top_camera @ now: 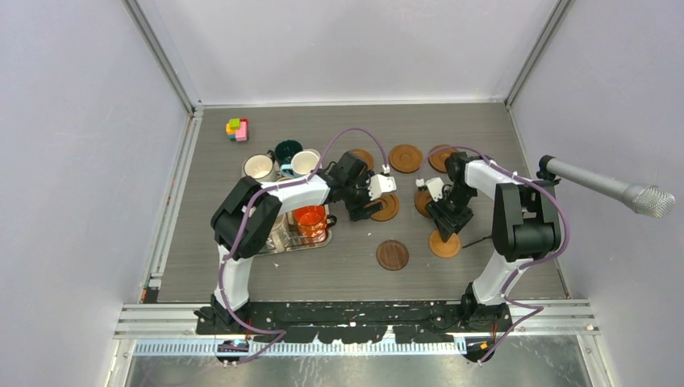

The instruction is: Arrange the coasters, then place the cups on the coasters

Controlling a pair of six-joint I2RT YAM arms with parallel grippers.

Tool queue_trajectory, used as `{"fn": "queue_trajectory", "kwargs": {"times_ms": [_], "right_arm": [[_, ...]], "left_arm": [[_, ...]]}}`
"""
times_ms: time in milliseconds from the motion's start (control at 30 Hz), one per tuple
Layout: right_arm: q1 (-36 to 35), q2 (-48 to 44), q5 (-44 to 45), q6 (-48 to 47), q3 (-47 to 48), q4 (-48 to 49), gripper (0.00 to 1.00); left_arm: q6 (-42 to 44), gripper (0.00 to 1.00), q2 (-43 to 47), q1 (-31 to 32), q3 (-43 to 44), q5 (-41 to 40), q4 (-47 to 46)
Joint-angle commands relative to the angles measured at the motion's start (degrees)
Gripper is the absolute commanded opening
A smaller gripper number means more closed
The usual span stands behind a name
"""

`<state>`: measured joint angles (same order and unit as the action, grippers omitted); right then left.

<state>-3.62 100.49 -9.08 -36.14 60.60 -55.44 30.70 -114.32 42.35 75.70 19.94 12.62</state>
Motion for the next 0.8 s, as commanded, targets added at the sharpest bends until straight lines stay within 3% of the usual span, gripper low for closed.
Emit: {"fn": "queue_trajectory", "kwargs": {"times_ms": [0,500,767], "right_arm": [[-1.16,-0.72,-2.25,2.61,-1.68,1.0,0.55],[-3.31,-3.46,-3.03,4.53,-2.93,-0.24,0.55],[-3.32,-6.11,-5.55,5.38,1.5,-3.76,0.61]], "left_arm": [[0.59,0.7,-0.73,-0.34,0.65,0.96,-3.11],[0.76,0.67,-2.84,-0.34,3.13,1.19,-3.54],[0.56,0.76,2.24,-0.51,2.09,3.39,-0.5]]}}
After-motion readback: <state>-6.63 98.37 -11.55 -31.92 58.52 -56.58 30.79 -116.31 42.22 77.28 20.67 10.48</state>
